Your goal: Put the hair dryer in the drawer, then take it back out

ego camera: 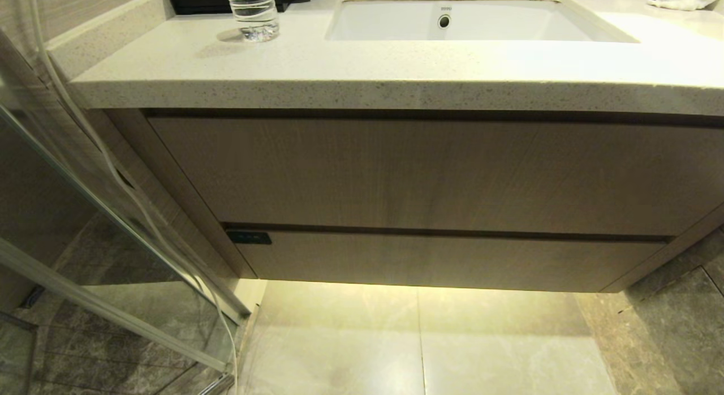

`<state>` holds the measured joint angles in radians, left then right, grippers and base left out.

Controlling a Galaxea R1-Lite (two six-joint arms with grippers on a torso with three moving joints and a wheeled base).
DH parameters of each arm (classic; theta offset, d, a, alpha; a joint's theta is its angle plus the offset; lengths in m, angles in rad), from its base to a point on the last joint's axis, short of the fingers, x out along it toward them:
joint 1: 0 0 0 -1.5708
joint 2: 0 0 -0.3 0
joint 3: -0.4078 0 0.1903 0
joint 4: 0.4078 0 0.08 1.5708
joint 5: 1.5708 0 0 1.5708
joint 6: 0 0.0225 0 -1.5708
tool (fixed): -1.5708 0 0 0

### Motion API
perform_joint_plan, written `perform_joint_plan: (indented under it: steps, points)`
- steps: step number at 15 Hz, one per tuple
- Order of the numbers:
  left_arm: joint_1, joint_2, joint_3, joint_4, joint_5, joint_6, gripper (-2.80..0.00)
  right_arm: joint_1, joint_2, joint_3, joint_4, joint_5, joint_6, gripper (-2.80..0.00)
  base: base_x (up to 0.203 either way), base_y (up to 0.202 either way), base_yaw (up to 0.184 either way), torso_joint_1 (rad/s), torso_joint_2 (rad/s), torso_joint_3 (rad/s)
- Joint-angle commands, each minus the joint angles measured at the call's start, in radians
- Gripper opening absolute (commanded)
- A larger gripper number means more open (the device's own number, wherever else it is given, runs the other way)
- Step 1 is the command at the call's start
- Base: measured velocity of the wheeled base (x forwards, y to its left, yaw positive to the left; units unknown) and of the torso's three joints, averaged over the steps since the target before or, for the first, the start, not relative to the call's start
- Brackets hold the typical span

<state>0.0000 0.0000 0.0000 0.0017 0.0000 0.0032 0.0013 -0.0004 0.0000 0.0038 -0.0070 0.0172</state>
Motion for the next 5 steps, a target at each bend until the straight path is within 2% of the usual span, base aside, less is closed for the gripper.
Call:
perform_joint_plan:
  steps: [1, 5]
  points:
    - [0.0, 0.0, 0.0, 0.0, 0.0, 0.0, -2.8, 0.0, 0.002, 0.002, 0.002, -0.001, -0.002, -2.8, 0.0, 0.0, 0.0, 0.0, 0.0, 0.0]
    - [0.0, 0.0, 0.0, 0.0, 0.0, 0.0, -2.8, 0.0, 0.002, 0.002, 0.001, -0.001, 0.0, -2.8, 0.0, 0.0, 0.0, 0.0, 0.0, 0.0]
